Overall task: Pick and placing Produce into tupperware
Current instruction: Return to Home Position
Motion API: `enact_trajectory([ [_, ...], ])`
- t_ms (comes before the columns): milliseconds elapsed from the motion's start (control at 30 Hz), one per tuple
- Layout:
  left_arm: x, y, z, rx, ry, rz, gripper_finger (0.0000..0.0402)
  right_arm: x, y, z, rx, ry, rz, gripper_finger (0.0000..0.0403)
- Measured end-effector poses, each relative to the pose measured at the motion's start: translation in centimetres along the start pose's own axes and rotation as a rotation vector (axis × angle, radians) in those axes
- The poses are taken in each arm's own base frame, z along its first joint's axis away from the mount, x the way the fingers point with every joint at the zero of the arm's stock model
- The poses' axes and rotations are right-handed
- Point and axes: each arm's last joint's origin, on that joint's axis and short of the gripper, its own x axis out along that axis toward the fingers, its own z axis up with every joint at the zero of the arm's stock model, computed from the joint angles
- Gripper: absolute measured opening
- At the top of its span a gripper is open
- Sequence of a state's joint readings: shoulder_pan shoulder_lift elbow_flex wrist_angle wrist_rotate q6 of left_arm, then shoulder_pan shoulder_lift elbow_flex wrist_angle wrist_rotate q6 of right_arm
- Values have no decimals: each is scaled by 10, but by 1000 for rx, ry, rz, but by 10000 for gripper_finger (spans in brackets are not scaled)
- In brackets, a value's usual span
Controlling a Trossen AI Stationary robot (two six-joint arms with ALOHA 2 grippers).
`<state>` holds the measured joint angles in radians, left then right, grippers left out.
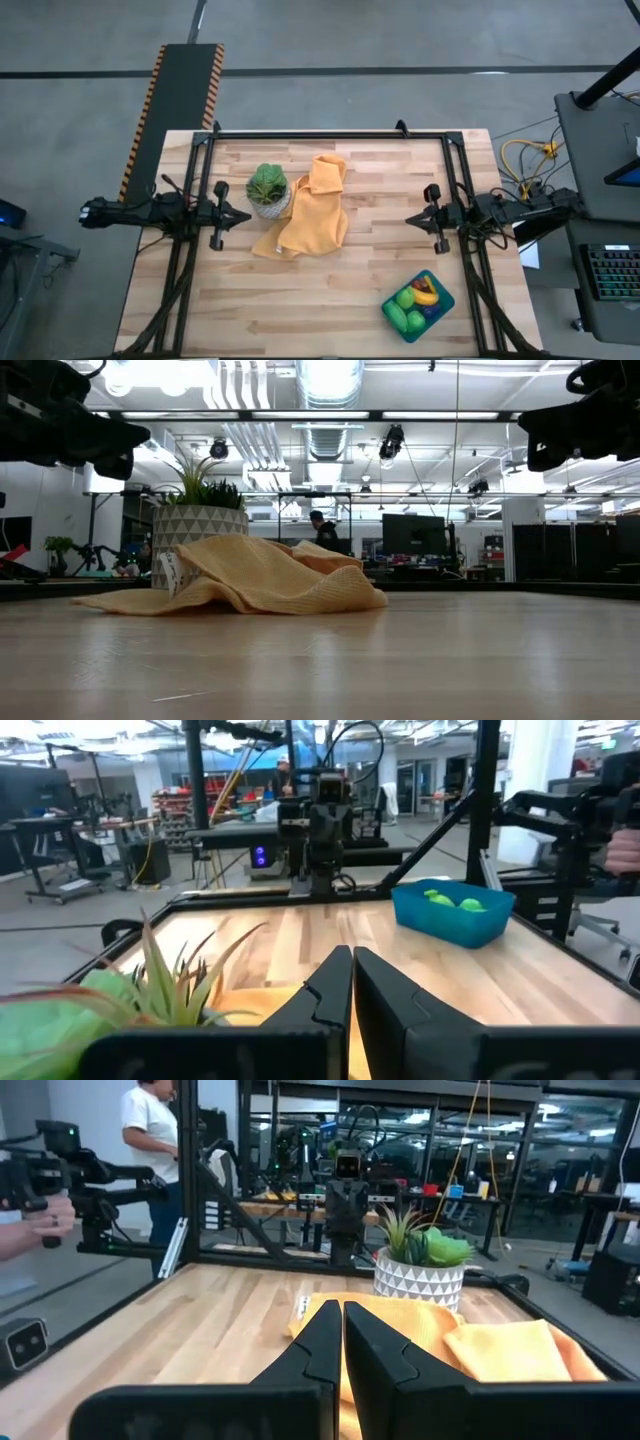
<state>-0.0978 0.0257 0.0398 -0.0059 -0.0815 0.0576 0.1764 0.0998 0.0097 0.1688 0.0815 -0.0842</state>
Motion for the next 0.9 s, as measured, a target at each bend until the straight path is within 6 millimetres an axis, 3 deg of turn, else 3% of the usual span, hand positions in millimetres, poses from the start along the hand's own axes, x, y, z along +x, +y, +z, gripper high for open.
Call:
enact_trajectory([
  [433,0,-1,-5,3,34,-25,0,-1,-3,-10,70,102,-128,9],
  [900,0,-1,-5,11,32,-25,0,0,0,-6,48,63,-18,9],
])
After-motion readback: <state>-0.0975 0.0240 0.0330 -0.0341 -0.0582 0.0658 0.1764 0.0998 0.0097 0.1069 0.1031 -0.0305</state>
